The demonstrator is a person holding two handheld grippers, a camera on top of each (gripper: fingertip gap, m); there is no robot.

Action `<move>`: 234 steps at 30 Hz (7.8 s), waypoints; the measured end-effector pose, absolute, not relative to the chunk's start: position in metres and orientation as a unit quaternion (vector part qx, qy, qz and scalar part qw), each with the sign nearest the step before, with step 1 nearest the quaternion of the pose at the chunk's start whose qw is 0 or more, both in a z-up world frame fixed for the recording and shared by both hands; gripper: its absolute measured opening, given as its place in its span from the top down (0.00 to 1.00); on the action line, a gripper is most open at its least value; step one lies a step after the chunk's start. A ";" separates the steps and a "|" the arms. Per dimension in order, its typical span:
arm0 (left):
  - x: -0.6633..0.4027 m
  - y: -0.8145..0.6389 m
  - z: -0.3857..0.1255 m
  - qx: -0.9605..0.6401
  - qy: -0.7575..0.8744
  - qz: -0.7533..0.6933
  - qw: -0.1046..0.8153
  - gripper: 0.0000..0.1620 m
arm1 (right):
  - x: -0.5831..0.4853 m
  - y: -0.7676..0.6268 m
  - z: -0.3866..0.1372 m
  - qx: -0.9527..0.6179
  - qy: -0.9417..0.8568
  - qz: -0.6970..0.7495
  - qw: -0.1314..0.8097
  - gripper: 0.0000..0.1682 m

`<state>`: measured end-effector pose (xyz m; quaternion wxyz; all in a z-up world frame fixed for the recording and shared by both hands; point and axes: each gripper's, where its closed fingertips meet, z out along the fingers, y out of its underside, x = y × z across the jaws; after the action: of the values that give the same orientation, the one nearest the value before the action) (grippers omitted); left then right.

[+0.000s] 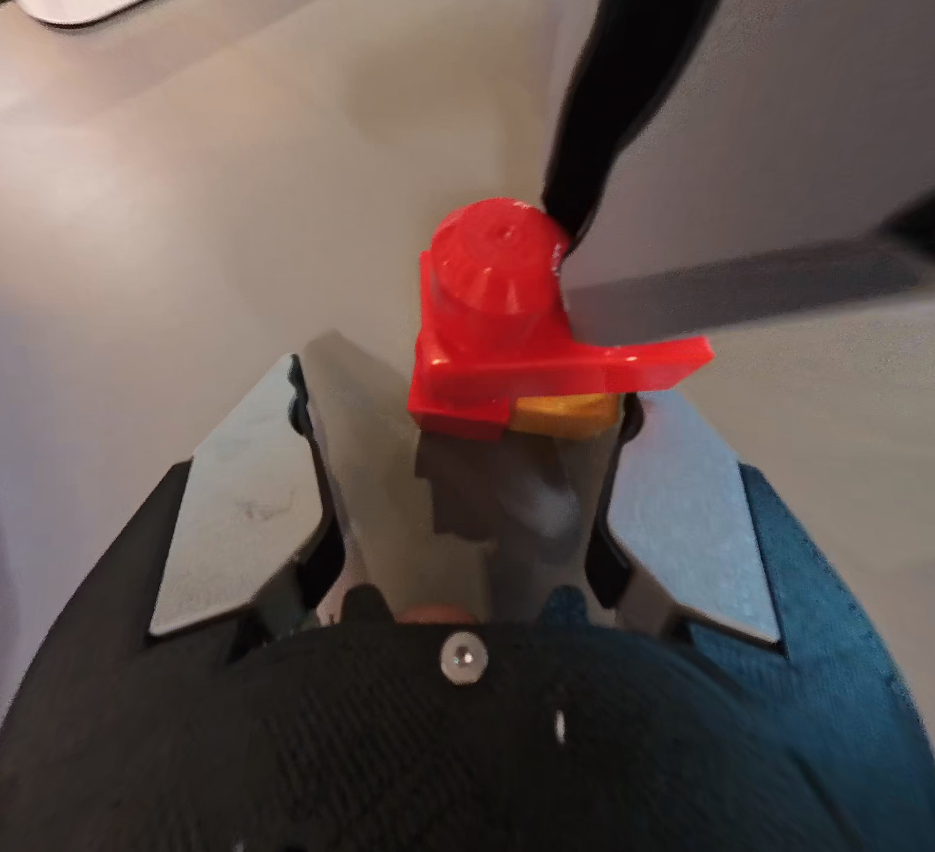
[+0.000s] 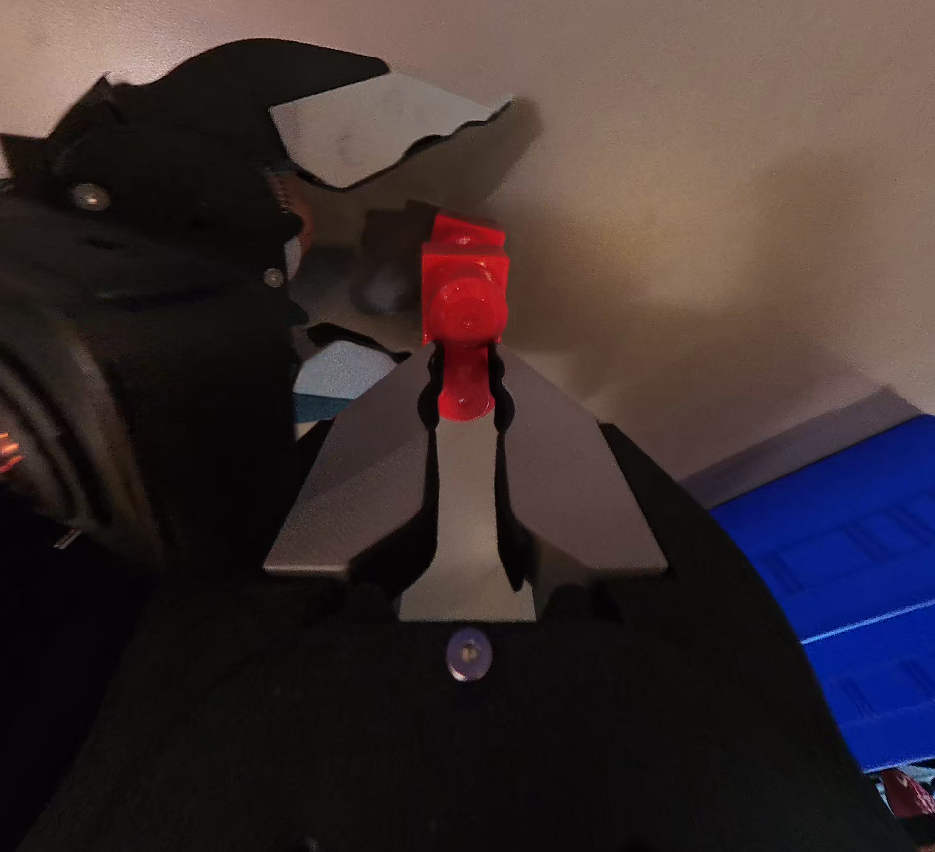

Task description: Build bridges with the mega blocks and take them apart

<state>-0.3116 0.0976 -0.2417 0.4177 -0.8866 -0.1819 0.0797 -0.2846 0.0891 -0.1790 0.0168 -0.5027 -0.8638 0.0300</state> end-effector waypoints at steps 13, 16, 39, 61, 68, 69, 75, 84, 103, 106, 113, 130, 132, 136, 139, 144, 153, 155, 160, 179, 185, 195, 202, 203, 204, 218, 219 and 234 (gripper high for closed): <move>-0.305 0.092 -0.234 -0.879 -0.161 0.113 0.435 0.25 | -0.284 0.080 -0.183 -0.528 -0.839 0.134 -0.008 0.91; -0.300 0.093 -0.238 -0.887 -0.146 0.100 0.425 0.26 | -0.286 0.076 -0.182 -0.528 -0.834 0.160 -0.017 0.92; -0.290 0.093 -0.250 -0.910 -0.096 0.086 0.394 0.30 | -0.314 0.107 -0.123 -0.346 -0.868 0.306 0.179 0.81; -0.279 0.078 -0.254 -0.925 -0.017 0.000 0.379 0.34 | -0.273 0.115 -0.223 -0.441 -0.831 0.333 0.062 0.85; -0.296 0.071 -0.251 -0.912 -0.098 0.066 0.393 0.38 | -0.277 0.109 -0.227 -0.423 -0.828 0.363 0.064 0.85; -0.294 0.074 -0.251 -0.912 -0.101 0.064 0.392 0.38 | -0.276 0.107 -0.229 -0.420 -0.830 0.362 0.059 0.85; -0.292 0.075 -0.252 -0.907 -0.144 0.076 0.389 0.38 | -0.268 0.098 -0.238 -0.399 -0.840 0.366 0.038 0.86; -0.285 0.086 -0.253 -0.918 -0.067 0.027 0.390 0.38 | -0.267 0.101 -0.233 -0.396 -0.832 0.386 0.040 0.85; -0.276 0.092 -0.251 -0.917 0.022 0.017 0.399 0.37 | -0.252 0.095 -0.235 -0.378 -0.837 0.395 0.023 0.84; -0.280 0.089 -0.250 -0.915 0.016 0.028 0.402 0.36 | -0.251 0.100 -0.229 -0.378 -0.835 0.399 0.034 0.84; -0.290 0.088 -0.250 -0.915 0.013 0.030 0.401 0.36 | -0.253 0.101 -0.224 -0.380 -0.828 0.410 0.042 0.84; -0.284 0.092 -0.251 -0.917 0.028 0.007 0.399 0.40 | -0.256 0.105 -0.238 -0.399 -0.829 0.389 0.034 0.84; -0.283 0.092 -0.252 -0.917 0.022 0.007 0.398 0.39 | -0.257 0.105 -0.238 -0.400 -0.829 0.388 0.036 0.84; -0.279 0.094 -0.252 -0.918 0.014 0.003 0.396 0.39 | -0.257 0.105 -0.240 -0.400 -0.831 0.383 0.037 0.84; -0.279 0.094 -0.252 -0.918 0.010 0.008 0.396 0.39 | -0.257 0.105 -0.240 -0.401 -0.832 0.383 0.038 0.84; -0.281 0.094 -0.253 -0.919 0.003 0.004 0.394 0.37 | -0.258 0.105 -0.239 -0.403 -0.829 0.386 0.037 0.84; -0.281 0.095 -0.254 -0.920 -0.002 0.000 0.392 0.37 | -0.258 0.105 -0.237 -0.401 -0.828 0.389 0.041 0.84; -0.281 0.095 -0.254 -0.920 -0.001 -0.001 0.392 0.37 | -0.257 0.104 -0.236 -0.401 -0.828 0.391 0.039 0.84; -0.280 0.097 -0.254 -0.920 0.013 -0.007 0.393 0.37 | -0.257 0.104 -0.236 -0.399 -0.828 0.392 0.040 0.84; -0.284 0.106 -0.252 -0.916 0.055 -0.027 0.396 0.48 | -0.255 0.102 -0.232 -0.392 -0.829 0.396 0.043 0.84; -0.283 0.106 -0.252 -0.916 0.060 -0.028 0.396 0.48 | -0.256 0.102 -0.232 -0.394 -0.828 0.397 0.043 0.84; -0.277 0.110 -0.252 -0.912 0.101 -0.047 0.394 0.48 | -0.257 0.104 -0.232 -0.396 -0.827 0.398 0.043 0.84; -0.273 0.109 -0.252 -0.910 0.118 -0.054 0.393 0.47 | -0.256 0.104 -0.234 -0.395 -0.829 0.394 0.041 0.84; -0.272 0.109 -0.252 -0.910 0.119 -0.054 0.393 0.47 | -0.255 0.105 -0.233 -0.394 -0.829 0.394 0.041 0.84; -0.273 0.109 -0.252 -0.910 0.118 -0.054 0.393 0.47 | -0.255 0.105 -0.232 -0.393 -0.829 0.396 0.041 0.84; -0.279 0.097 -0.253 -0.919 0.034 -0.014 0.392 0.39 | -0.257 0.105 -0.212 -0.394 -0.803 0.447 0.034 0.83; -0.277 0.098 -0.253 -0.920 0.031 -0.015 0.391 0.39 | -0.255 0.104 -0.215 -0.391 -0.808 0.440 0.029 0.83; -0.259 0.095 -0.254 -0.918 0.062 -0.029 0.390 0.37 | -0.247 0.098 -0.217 -0.355 -0.828 0.433 0.029 0.79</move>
<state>-0.2586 0.0952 -0.2537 0.3898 -0.9184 0.0618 -0.0290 -0.2474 0.0984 -0.2174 0.0288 -0.3554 -0.8279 0.4330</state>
